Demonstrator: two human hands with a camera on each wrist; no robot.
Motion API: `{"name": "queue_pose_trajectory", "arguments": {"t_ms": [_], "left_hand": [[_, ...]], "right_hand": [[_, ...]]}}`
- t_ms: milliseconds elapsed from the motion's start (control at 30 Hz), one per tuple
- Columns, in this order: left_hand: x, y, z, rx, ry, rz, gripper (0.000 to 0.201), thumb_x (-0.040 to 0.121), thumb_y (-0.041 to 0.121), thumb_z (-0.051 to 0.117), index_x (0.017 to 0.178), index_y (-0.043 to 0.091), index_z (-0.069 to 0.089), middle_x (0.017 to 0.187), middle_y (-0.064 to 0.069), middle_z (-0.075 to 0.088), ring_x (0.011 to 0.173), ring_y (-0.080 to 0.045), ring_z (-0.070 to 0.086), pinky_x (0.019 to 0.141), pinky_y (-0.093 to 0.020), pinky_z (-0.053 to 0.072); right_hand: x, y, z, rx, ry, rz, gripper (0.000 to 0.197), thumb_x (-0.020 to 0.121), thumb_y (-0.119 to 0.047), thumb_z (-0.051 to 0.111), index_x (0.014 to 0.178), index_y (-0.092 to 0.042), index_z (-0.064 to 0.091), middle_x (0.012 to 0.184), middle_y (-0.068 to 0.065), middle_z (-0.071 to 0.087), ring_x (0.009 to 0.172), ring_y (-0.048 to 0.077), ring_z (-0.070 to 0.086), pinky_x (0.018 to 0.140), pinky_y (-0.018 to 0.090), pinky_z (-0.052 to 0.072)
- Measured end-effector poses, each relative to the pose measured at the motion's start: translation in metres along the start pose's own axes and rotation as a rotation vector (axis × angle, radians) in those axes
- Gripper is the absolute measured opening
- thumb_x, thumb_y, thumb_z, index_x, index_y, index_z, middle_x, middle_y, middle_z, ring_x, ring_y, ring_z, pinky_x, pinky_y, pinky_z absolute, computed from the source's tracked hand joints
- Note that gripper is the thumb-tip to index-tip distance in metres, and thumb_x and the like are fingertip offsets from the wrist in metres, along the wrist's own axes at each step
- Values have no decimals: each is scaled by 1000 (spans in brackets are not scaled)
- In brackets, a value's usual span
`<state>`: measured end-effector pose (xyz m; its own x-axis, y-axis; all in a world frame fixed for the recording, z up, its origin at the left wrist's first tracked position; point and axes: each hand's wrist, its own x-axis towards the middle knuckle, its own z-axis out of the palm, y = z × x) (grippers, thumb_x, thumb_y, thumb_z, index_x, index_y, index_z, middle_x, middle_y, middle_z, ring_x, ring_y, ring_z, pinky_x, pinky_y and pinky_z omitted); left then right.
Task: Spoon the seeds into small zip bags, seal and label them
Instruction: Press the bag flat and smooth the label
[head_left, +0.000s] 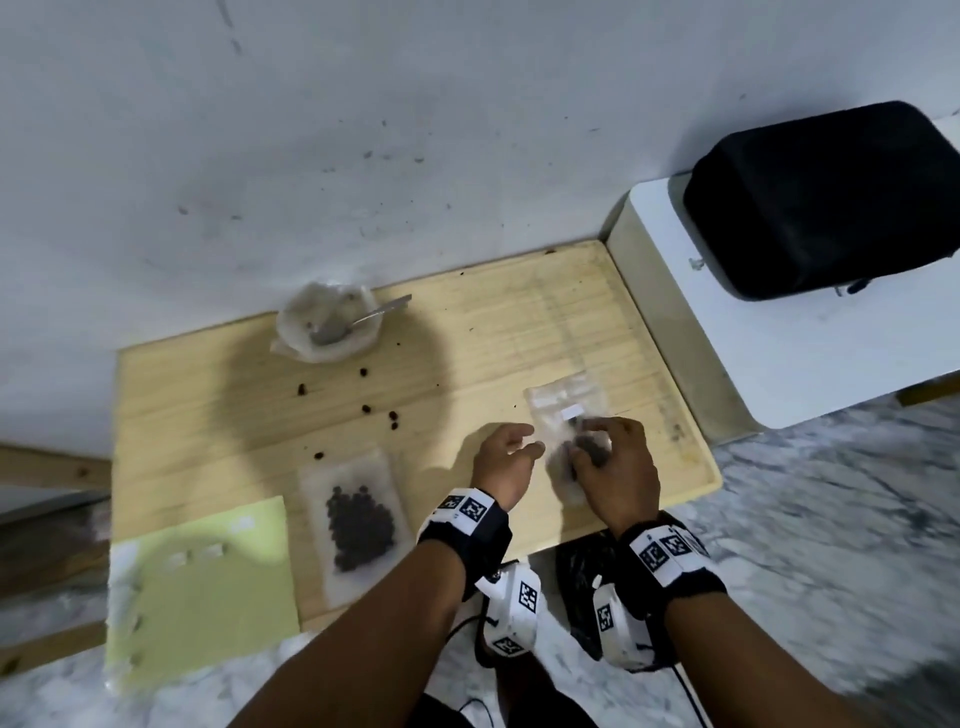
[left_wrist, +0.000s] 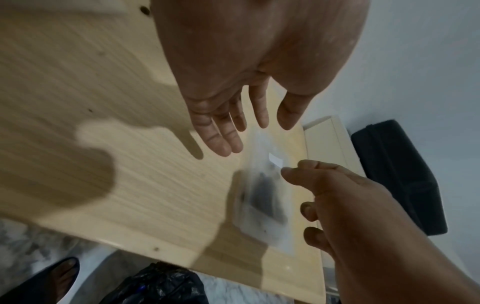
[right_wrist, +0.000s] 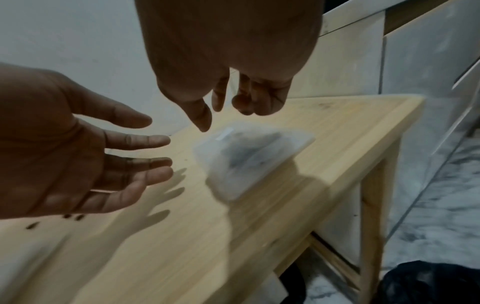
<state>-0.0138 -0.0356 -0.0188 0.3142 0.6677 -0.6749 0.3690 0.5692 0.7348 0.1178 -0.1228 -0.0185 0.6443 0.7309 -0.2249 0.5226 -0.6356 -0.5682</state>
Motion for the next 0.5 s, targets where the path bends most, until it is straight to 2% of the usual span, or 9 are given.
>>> {"name": "queue_pose_trajectory", "arguments": {"t_ms": [33,100,200,267,333,400,467,500], "left_hand": [[-4,-1,-9,-15,18,10,15,86,20,67,93,33,64,119,-6,67,104,-25,64,85,-40,51],[-15,-4,-32,-52,63,32,15,88,15,66,94,28,65,119,-8,67,89,-20,62,69,-28,48],[-33,-12,-73,-74,158,78,14,91,11,62,104,16,67,113,-5,68,84,-17,62,57,-16,44],[-43,-22,-104,-94,234,86,15,92,11,62,105,13,67,107,-3,67,84,-17,62,58,-16,45],[-52,-34,-135,-126,320,72,12,90,11,64,96,20,67,99,-6,66,81,-22,62,65,-28,48],[-60,-48,-162,-173,414,40,15,86,13,66,88,28,64,100,-8,67,77,-28,64,69,-37,54],[-68,-60,-185,-124,506,26,13,86,20,66,89,31,62,113,-7,63,89,-28,65,75,-37,54],[-70,-66,-193,-93,534,19,10,88,22,66,93,30,61,119,-5,60,95,-25,62,76,-35,50]], "right_hand": [[-5,-8,6,29,-10,-33,27,86,-26,71,113,-25,66,123,0,56,100,22,63,73,27,41],[-17,-26,23,96,-90,-90,22,84,-24,69,105,-24,69,112,-3,65,100,19,63,76,27,43],[-42,-57,49,160,-237,-102,15,82,-22,71,96,-24,66,100,-7,68,94,16,62,81,31,48],[-60,-79,64,130,-324,-126,13,82,-27,72,88,-30,61,92,-12,66,88,14,61,75,30,46],[-74,-98,77,110,-402,-136,17,83,-30,72,86,-36,57,92,-13,65,88,13,60,72,28,43],[-85,-111,90,73,-465,-119,23,83,-34,73,101,-38,59,102,-10,64,97,15,62,79,29,46],[-94,-118,104,0,-483,-122,44,82,-42,74,121,-34,58,117,-6,61,109,20,61,89,34,50],[-98,-121,109,-29,-484,-112,54,81,-47,74,129,-32,55,124,-4,58,113,21,60,92,36,50]]}}
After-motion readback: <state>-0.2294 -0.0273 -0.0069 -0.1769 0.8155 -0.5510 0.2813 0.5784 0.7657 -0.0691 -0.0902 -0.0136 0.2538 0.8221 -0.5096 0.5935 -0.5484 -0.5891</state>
